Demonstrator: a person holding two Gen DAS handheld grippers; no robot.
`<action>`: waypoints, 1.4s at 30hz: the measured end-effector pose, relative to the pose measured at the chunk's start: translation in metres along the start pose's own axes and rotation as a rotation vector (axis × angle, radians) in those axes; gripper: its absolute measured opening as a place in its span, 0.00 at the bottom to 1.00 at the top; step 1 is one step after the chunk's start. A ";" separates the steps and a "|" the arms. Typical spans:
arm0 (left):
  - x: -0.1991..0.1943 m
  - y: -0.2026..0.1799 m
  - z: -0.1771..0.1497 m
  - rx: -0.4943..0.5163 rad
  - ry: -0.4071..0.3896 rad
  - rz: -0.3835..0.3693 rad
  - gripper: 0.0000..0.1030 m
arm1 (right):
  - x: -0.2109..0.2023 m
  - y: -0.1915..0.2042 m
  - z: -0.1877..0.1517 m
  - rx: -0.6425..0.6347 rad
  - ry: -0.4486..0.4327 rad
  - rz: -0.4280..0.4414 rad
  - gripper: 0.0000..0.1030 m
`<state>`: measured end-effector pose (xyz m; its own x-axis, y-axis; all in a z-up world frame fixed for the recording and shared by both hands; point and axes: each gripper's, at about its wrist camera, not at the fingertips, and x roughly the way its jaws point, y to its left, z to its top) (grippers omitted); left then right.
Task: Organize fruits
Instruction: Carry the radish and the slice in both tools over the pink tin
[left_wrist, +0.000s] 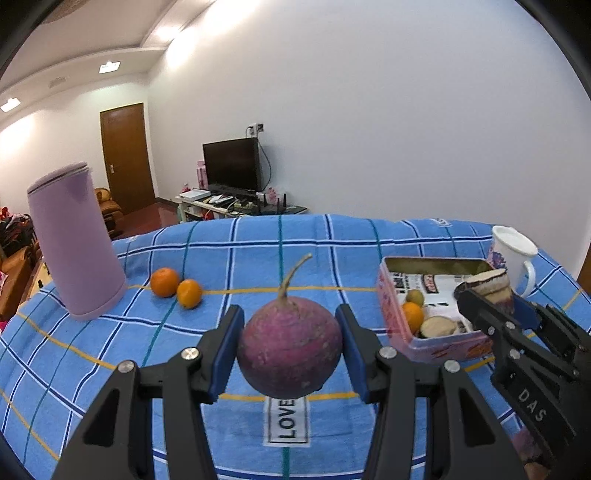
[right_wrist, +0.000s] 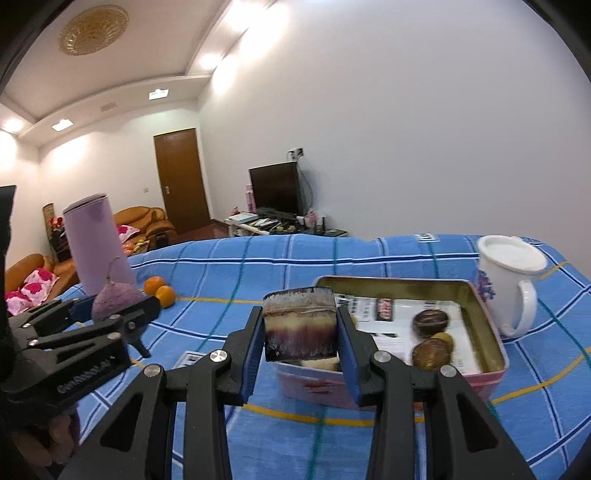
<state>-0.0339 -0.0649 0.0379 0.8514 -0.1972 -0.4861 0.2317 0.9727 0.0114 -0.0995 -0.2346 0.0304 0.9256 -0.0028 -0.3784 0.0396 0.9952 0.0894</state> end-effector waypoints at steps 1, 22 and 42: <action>-0.001 -0.003 0.001 0.005 -0.004 -0.004 0.51 | 0.000 -0.004 0.000 0.006 0.001 -0.006 0.38; 0.007 -0.065 0.021 0.063 -0.026 -0.124 0.51 | -0.013 -0.095 0.010 0.125 -0.023 -0.188 0.38; 0.063 -0.140 0.020 0.113 0.038 -0.224 0.51 | 0.015 -0.122 0.016 0.115 0.047 -0.265 0.39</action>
<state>-0.0032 -0.2162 0.0234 0.7550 -0.3998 -0.5198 0.4657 0.8850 -0.0044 -0.0842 -0.3573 0.0285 0.8588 -0.2544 -0.4447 0.3230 0.9426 0.0844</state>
